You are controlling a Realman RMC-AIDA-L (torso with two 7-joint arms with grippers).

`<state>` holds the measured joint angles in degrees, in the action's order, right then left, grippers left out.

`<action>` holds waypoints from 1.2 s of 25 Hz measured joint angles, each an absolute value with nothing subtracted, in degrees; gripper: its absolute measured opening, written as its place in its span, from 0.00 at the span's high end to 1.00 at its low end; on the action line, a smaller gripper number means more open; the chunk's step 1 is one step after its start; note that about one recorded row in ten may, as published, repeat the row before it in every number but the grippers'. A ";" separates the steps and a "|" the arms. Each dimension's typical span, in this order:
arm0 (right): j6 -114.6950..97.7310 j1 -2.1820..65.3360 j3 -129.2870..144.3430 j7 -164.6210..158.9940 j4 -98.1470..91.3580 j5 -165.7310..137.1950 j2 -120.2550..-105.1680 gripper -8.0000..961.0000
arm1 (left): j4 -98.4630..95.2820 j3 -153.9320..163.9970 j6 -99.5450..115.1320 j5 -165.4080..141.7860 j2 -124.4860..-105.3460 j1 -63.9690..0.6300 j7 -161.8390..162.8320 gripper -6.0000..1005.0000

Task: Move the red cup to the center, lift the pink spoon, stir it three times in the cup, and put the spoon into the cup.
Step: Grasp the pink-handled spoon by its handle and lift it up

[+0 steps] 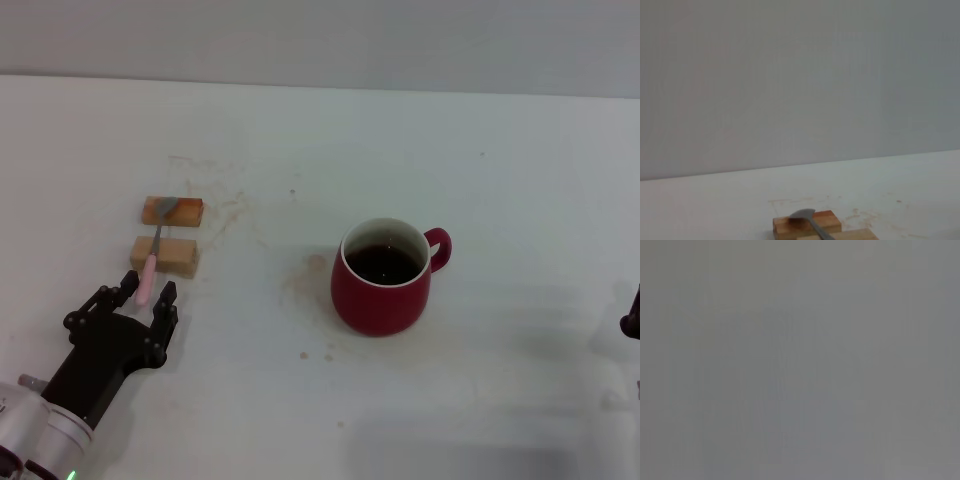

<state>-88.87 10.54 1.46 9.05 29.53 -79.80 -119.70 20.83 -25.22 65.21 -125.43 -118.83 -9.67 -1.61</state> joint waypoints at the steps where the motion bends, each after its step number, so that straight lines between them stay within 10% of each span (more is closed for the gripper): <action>1: -88.87 10.55 1.47 9.05 29.53 -79.80 -119.70 0.99 | 20.82 -25.22 65.21 -125.42 -118.82 -9.65 -1.61 0.62; 30: -89.20 10.55 2.11 9.05 29.46 -79.81 -119.71 0.99 | 20.54 -24.86 66.88 -125.91 -118.97 -9.72 -4.61 0.82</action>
<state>-89.20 10.55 2.11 9.05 29.46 -79.81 -119.71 20.54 -24.86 66.88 -125.91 -118.97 -9.72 -4.61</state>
